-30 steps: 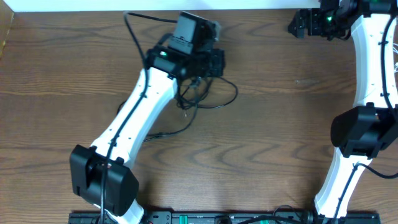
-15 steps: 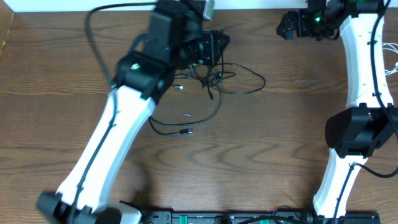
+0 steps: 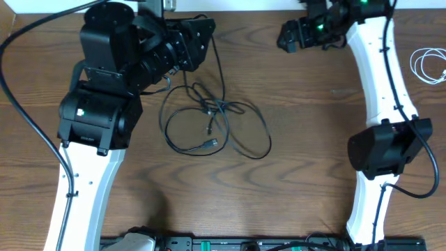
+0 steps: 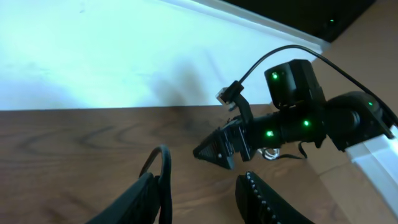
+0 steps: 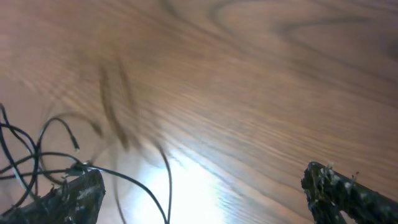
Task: Untangle cables
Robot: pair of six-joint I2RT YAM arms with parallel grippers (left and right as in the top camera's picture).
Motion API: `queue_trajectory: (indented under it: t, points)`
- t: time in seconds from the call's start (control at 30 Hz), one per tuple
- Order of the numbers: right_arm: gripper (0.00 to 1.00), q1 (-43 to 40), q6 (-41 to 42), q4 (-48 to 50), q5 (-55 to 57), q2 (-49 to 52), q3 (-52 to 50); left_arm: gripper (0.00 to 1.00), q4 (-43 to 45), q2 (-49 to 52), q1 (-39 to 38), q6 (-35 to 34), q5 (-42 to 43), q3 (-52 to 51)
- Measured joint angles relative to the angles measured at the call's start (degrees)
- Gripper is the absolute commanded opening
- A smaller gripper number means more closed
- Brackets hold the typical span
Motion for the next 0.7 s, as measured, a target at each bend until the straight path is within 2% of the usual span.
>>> queue_trajectory:
  t: [0.2, 0.27, 0.4, 0.63, 0.7]
  points:
    - [0.99, 4.37, -0.02, 0.07, -0.85, 0.00, -2.43, 0.42, -1.55, 0.00, 1.40, 0.00, 0.00, 0.00]
    - [0.97, 5.75, -0.52, -0.02, -1.81, 0.00, -4.83, 0.33, -1.66, 0.00, 1.81, 0.00, 0.00, 0.00]
    - [0.98, 7.19, -8.87, -0.35, -9.44, 0.00, -10.12, 0.31, -1.70, 0.00, 2.91, -0.02, 0.00, 0.00]
    - [0.99, 7.34, -31.04, -3.23, -26.32, 0.09, -15.28, 0.31, -1.68, 0.00, 3.76, 0.02, -0.02, 0.00]
    - [0.99, 7.50, -35.04, -2.93, -28.65, 0.09, -15.98, 0.31, -1.68, 0.00, 3.76, 0.00, 0.00, 0.00]
